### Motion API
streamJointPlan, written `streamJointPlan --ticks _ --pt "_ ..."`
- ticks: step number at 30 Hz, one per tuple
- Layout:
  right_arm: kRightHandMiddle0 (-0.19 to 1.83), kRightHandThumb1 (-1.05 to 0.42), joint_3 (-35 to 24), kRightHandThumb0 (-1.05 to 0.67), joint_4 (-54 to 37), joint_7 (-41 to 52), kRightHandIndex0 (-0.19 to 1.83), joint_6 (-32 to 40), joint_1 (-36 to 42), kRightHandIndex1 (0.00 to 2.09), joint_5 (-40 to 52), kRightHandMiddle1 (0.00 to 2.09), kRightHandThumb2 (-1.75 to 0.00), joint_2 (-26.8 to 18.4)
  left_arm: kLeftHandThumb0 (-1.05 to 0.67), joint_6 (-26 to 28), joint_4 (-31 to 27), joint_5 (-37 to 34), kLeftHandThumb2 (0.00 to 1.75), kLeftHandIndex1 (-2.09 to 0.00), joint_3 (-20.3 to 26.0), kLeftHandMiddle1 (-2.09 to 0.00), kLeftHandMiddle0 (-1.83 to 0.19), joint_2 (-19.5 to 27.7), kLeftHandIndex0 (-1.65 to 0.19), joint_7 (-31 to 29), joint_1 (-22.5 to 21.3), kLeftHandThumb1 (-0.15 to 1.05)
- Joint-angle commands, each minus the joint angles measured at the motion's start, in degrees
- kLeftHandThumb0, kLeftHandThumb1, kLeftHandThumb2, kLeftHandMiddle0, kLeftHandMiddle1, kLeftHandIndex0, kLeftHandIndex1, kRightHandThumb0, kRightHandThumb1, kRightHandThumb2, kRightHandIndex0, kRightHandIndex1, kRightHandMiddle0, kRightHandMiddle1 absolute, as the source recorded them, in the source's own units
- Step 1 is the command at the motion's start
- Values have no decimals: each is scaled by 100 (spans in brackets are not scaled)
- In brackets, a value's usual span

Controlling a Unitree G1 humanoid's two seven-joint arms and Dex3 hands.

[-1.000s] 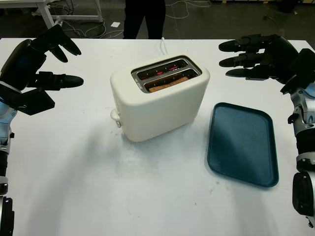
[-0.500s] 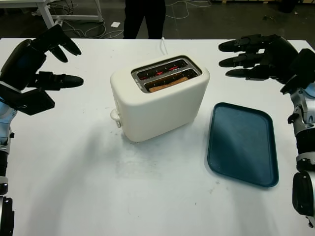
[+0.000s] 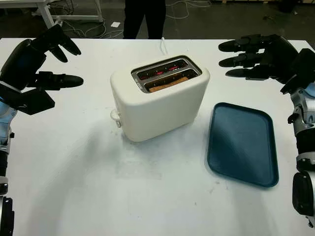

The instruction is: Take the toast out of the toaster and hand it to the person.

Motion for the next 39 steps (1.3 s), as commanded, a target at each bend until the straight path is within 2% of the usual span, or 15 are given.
streamJointPlan --ticks 1,8,16,39 --pt "85 -70 -1 -39 -44 -18 89 -34 -101 14 33 0 0 25 -94 -68 9 2 17 -151 0 -163 -27 -18 -15 45 -22 92" --pt "85 -70 7 -41 -16 -26 89 -64 -116 14 9 0 0 15 -94 53 -79 -21 15 -151 -5 -164 -27 -20 -15 -3 -15 92" --pt "85 -70 0 -39 -4 5 88 -61 -121 14 36 0 0 25 -94 -142 71 17 15 -151 -10 -163 -27 -17 -15 59 -43 92" --pt "86 -70 -22 -42 112 71 89 -153 -143 15 59 0 0 35 -94 -16 -32 2 15 -150 9 -163 -27 -9 -15 31 12 92"
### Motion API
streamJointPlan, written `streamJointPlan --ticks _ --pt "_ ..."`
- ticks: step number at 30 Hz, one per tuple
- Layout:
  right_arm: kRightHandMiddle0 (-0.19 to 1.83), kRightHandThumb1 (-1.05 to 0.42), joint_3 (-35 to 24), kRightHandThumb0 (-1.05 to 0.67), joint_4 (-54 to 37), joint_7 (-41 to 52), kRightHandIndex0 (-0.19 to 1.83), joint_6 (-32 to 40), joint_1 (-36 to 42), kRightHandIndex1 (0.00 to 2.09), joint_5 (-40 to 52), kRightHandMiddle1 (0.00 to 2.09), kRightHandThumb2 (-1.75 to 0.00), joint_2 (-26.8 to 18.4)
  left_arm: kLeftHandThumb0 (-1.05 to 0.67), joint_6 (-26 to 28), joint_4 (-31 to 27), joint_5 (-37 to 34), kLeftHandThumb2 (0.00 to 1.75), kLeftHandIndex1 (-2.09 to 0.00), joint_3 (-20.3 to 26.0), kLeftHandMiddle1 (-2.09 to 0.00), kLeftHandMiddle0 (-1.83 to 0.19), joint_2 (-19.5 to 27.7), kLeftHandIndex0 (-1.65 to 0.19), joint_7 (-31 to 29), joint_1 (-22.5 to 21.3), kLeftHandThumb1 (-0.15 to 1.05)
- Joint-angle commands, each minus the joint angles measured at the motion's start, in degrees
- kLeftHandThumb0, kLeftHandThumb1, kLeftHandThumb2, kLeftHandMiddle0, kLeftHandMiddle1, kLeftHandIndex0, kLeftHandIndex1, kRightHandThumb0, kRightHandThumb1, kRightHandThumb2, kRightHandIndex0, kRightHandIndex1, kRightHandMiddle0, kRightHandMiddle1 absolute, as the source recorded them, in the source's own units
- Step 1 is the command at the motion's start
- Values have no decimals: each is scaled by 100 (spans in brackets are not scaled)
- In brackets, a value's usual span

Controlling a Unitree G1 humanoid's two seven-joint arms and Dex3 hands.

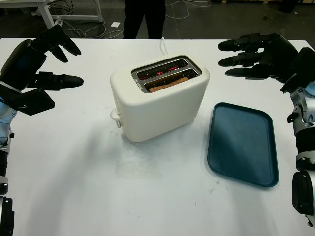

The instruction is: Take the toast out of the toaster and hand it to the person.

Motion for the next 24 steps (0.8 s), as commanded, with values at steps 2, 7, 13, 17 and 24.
streamJointPlan --ticks 2,7,13,17,24 --pt "85 -70 -23 -42 54 30 88 -94 -102 15 66 0 0 24 -95 -10 -9 19 15 -150 5 -163 -27 -9 -15 51 2 92" --pt "85 -70 -13 -41 -30 -20 88 -31 -68 15 37 0 0 12 -94 65 -36 3 16 -150 6 -163 -26 -3 -15 19 19 92" --pt "86 -70 -12 -42 33 -5 88 -117 -83 15 36 0 0 21 -94 -63 46 0 16 -150 6 -163 -26 -3 -15 38 7 92" --pt "86 -71 -14 -40 123 41 88 -213 -109 15 50 0 0 31 -94 -4 -11 18 15 -151 10 -163 -27 1 -15 46 22 92" --pt "85 -71 -19 -40 88 56 87 -130 -105 15 78 0 0 33 -94 35 -43 42 14 -150 6 -162 -26 17 -15 43 32 92"
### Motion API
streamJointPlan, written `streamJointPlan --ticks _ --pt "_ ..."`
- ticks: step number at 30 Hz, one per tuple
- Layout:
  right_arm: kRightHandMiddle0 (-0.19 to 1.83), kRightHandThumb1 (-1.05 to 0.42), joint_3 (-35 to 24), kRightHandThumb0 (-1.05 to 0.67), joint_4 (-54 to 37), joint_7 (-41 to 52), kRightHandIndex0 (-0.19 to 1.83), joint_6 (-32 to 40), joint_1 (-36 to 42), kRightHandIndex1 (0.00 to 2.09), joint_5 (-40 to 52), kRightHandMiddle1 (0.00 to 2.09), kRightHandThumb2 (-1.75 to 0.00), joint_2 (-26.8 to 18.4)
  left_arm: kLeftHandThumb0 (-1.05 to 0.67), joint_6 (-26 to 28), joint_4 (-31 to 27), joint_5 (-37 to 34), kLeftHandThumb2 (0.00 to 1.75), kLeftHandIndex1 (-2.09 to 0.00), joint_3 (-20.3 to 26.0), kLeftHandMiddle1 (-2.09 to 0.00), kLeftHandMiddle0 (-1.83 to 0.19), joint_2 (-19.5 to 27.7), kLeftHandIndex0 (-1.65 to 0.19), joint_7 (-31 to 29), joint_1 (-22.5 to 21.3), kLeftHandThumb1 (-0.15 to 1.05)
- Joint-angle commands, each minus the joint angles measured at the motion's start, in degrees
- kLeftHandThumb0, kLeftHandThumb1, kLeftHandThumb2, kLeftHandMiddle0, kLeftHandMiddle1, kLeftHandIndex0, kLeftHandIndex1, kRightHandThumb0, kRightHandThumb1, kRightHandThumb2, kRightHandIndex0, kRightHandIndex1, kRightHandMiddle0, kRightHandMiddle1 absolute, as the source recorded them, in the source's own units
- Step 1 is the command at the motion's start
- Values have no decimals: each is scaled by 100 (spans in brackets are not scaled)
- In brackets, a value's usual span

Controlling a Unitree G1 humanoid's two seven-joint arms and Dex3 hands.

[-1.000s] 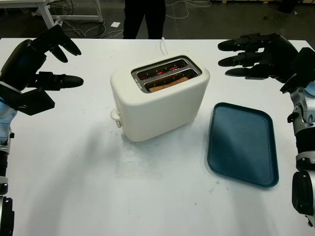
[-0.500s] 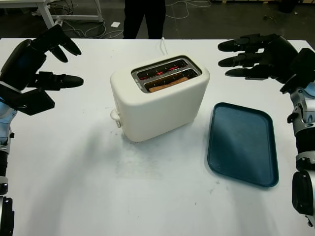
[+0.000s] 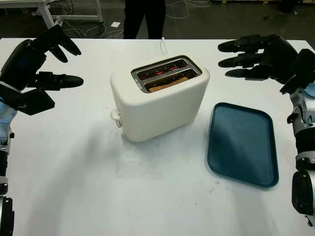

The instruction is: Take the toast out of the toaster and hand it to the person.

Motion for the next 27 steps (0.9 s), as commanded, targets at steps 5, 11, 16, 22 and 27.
streamJointPlan --ticks 5,11,16,22,27 --pt "85 -70 -15 -43 -28 6 87 -33 -86 15 58 0 0 24 -95 -19 1 -3 16 -150 9 -162 -26 5 -15 22 20 92" --pt "85 -70 -13 -43 -10 9 86 -60 -91 16 53 0 0 24 -95 -10 -22 22 16 -150 12 -163 -26 0 -15 52 24 92" --pt "84 -70 -17 -42 -42 1 86 -12 -81 16 63 0 0 27 -94 9 -10 -13 16 -150 16 -163 -26 -9 -15 29 24 92" --pt "85 -70 -26 -43 -86 -13 86 105 -70 17 83 0 0 30 -93 -14 -7 2 14 -150 20 -162 -26 0 -15 46 22 92" --pt "85 -70 -27 -43 -98 -17 86 96 -54 17 75 0 0 22 -93 12 -35 -7 13 -148 24 -161 -26 -7 -15 40 45 92"
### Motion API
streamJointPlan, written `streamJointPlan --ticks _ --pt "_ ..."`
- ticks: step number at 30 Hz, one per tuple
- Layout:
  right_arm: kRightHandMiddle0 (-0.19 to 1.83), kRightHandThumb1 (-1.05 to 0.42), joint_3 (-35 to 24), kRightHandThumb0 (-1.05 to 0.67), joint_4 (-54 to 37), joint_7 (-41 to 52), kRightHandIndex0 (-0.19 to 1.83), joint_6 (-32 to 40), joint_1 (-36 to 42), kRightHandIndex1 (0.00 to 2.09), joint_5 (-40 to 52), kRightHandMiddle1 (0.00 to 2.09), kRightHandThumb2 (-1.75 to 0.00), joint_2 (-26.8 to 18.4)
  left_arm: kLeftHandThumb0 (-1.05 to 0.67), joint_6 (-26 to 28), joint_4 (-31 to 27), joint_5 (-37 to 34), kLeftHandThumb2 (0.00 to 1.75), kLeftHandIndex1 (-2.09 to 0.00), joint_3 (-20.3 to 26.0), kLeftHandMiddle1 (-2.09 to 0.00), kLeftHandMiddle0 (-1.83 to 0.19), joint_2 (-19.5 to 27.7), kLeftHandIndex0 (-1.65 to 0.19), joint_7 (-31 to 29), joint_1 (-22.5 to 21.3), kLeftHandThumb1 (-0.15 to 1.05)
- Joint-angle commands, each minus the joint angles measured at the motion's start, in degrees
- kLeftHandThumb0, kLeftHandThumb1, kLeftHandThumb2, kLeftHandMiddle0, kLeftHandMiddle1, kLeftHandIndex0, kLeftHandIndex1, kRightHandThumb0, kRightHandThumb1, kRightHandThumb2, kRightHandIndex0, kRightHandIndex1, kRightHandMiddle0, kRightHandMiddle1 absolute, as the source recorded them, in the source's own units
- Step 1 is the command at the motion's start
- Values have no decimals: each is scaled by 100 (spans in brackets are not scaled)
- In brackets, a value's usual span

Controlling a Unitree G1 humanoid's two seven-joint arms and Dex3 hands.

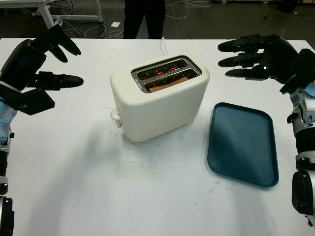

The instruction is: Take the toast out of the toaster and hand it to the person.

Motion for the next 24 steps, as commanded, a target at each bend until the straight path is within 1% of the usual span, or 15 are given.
streamJointPlan --ticks 1,5,9,13,17,22,24 --pt "85 -70 -25 -44 -64 -17 86 54 -53 17 66 1 0 19 -94 21 -42 -13 13 -149 22 -161 -26 -8 -15 32 48 92" --pt "85 -70 -11 -41 -99 -45 86 13 -35 18 30 0 0 8 -95 48 -75 30 16 -149 19 -161 -26 3 -15 53 61 92" --pt "84 -71 -11 -42 -33 -9 85 -27 -62 17 48 0 0 25 -95 28 -51 14 17 -150 29 -162 -25 12 -15 48 66 92" --pt "84 -70 -6 -41 -88 -32 85 90 -60 18 51 0 0 33 -94 37 -45 -15 15 -150 31 -162 -25 -1 -15 31 63 92" --pt "84 -70 -5 -40 -100 -29 84 57 -40 18 49 0 0 34 -93 -37 29 -17 15 -150 8 -162 -26 -2 -15 13 33 92" --pt "84 -70 -14 -43 -31 -10 84 5 -39 18 62 0 0 48 -94 -28 57 -25 15 -150 4 -162 -26 -32 -15 25 46 92" --pt "84 -70 -5 -44 -115 -79 83 122 -11 18 39 0 0 52 -94 -62 89 -52 17 -150 15 -162 -26 -61 -15 41 69 92"
